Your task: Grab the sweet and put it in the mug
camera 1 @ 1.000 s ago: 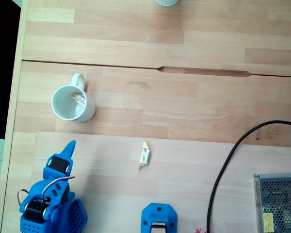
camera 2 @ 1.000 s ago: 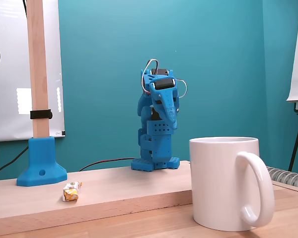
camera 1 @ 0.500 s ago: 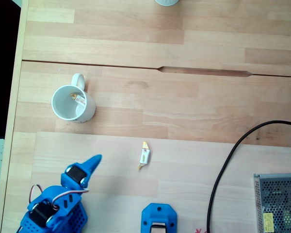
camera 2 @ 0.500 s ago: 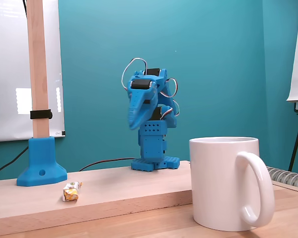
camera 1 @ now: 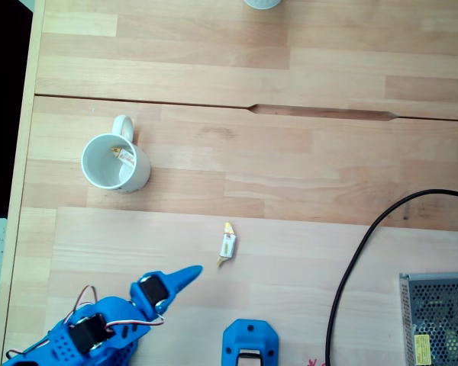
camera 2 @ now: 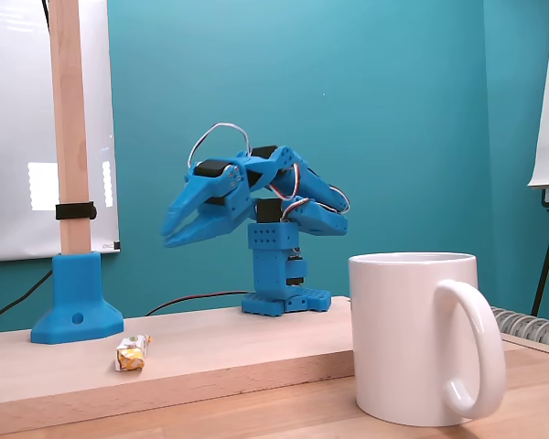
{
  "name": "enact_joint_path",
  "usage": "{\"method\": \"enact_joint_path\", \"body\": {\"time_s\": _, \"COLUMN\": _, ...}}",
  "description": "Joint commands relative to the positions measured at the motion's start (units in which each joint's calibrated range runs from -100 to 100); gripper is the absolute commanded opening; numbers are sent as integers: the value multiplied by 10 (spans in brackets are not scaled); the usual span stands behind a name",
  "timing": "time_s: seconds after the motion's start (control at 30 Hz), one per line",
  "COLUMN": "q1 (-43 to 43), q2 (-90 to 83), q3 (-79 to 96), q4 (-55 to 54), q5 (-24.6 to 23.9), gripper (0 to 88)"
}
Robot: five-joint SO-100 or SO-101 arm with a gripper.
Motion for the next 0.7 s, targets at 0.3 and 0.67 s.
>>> {"method": "enact_joint_path", "body": {"time_s": 0.3, "q1": 13, "q2": 109, "q3": -99, "q4": -34, "q5": -6, "gripper": 34}}
{"method": "enact_joint_path", "body": {"time_s": 0.67, "q1": 13, "q2": 360, "q3": -347, "q4": 37, "q5": -6, "gripper": 34}}
